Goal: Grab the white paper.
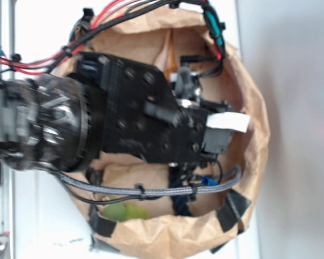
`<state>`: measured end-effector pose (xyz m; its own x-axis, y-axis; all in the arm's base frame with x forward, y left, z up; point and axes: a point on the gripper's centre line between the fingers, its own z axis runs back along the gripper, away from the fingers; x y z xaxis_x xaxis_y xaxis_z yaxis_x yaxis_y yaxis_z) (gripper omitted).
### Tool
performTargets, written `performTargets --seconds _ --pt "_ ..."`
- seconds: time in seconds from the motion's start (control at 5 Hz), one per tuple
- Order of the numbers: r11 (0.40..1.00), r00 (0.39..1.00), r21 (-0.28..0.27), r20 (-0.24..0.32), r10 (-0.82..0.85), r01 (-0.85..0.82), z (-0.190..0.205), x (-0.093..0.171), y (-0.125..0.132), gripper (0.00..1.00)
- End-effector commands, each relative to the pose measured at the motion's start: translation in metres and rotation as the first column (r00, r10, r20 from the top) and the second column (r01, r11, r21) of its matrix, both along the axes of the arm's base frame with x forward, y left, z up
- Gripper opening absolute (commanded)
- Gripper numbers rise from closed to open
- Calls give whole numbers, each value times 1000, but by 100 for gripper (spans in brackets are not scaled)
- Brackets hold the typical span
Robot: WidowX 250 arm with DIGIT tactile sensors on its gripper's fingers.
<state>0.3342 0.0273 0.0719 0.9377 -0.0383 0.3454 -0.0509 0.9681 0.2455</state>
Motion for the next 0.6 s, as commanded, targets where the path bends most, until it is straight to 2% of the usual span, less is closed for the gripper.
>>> performTargets --seconds 0.0,0.4 --pt "1000 1000 -2 -8 8 -8 10 47 -25 100" --pt "996 1000 -87 -4 -3 3 39 46 -21 100"
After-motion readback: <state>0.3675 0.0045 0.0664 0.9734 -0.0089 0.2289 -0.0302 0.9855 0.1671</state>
